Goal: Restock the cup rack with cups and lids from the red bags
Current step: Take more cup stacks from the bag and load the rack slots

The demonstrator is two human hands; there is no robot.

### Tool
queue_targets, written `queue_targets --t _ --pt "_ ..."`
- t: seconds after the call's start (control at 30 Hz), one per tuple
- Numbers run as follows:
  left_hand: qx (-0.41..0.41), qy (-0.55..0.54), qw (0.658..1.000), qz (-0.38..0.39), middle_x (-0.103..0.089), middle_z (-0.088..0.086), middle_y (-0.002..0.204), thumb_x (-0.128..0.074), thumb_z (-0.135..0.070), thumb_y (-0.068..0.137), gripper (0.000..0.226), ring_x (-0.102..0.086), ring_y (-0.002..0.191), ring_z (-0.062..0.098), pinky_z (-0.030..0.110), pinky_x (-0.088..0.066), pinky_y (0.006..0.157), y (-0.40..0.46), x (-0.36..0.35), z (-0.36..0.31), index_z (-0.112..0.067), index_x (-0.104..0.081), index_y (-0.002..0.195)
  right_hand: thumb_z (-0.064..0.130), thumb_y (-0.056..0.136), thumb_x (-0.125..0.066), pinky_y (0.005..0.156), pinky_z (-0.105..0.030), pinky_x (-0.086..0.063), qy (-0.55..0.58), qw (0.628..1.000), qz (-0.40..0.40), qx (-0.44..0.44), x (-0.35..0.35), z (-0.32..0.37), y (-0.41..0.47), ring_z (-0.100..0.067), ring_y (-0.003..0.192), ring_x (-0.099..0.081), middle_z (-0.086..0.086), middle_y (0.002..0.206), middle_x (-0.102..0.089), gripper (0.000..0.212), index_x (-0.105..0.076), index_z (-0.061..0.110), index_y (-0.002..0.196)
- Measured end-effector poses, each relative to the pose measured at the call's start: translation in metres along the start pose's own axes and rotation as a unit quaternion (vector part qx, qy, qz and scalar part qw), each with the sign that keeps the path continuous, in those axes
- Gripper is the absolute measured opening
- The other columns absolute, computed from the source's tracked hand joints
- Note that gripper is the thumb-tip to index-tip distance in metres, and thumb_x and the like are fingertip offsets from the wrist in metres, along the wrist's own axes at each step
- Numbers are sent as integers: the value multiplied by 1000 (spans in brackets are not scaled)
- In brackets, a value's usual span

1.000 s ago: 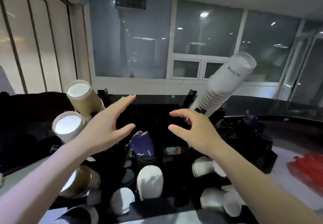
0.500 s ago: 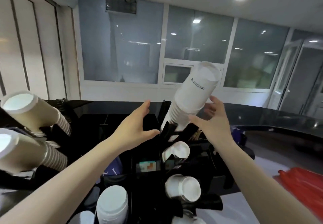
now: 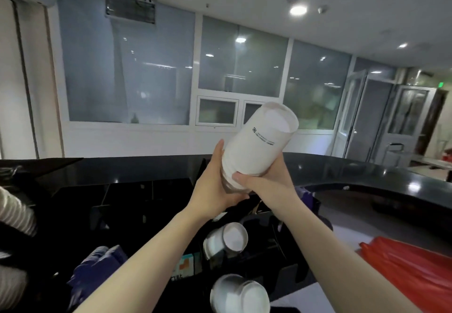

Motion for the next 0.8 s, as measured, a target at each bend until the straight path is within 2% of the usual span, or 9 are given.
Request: queue_targets --t 0.13,0.23,0.27,0.33,0.43,0.57,0.67,0.73,0.8 --pt "-37 9 999 -38 -47 -35 130 -82 -43 60 101 -48 114 -14 6 -41 80 -1 -4 -4 -57 -20 138 15 52 -90 84 -33 -56 -11 999 -31 7 3 -1 0 -7 107 -60 11 115 -63 83 -47 27 122" --pt "-41 7 998 -54 -49 -39 124 -80 -46 61 93 -49 110 -17 8 -43 78 -2 -3 -5 -61 -24 133 20 51 -90 73 -17 -53 -10 998 -50 23 4 4 -4 -2 104 -60 18 110 -62 81 -47 30 119" --pt "-35 7 998 -58 -50 -38 124 -81 -47 61 96 -50 111 -14 12 -43 81 -2 -3 -3 -59 -22 136 27 49 -90 74 -17 -52 -6 998 -59 33 6 9 -5 -1 104 -60 19 110 -62 83 -46 30 119" --pt "-22 13 998 -65 -49 -36 125 -81 -50 60 100 -51 112 -9 17 -45 84 -2 -2 0 -54 -20 139 38 42 -86 82 -25 -53 13 996 -73 53 14 25 -4 -2 105 -60 16 113 -63 88 -46 28 120" --pt "-26 27 998 -58 -48 -41 120 -81 -48 61 88 -47 110 -15 12 -40 80 -2 0 -4 -57 -29 131 36 44 -86 89 -42 -54 39 994 -58 83 26 48 -4 -15 109 -62 3 118 -64 91 -48 17 125" --pt "-34 48 998 -30 -48 -40 120 -81 -41 63 83 -48 111 -15 5 -39 77 -5 3 -10 -59 -31 127 30 50 -86 94 -45 -51 68 991 -66 98 39 52 -28 -17 114 -60 0 123 -63 90 -47 15 129" --pt "-25 56 997 -51 -36 -32 137 -81 -34 68 92 -36 125 -10 4 -31 92 -20 9 -12 -36 -27 143 25 55 -86 97 -46 -49 87 988 -64 109 53 49 -50 -21 118 -58 -7 126 -61 86 -48 9 131" --pt "-35 44 990 -126 -37 -27 139 -75 -28 78 75 -35 126 -10 7 -29 98 -42 16 -24 -34 -34 141 21 58 -87 97 -44 -49 97 988 -50 108 61 43 -64 -21 119 -57 -8 128 -60 85 -47 7 132" --pt "-52 -25 985 -165 -58 -23 120 -63 -29 85 38 -54 110 -6 8 -41 89 -64 16 -41 -42 -53 119 15 60 -86 94 -35 -51 99 989 -34 101 66 33 -78 -18 118 -58 -6 127 -62 81 -47 8 131"
Point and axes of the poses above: each hand's wrist, its own y-axis towards the middle knuckle, its own x-axis out of the back of the hand, z = x × y, the point moved 6 cm from there along y, towards the middle knuckle
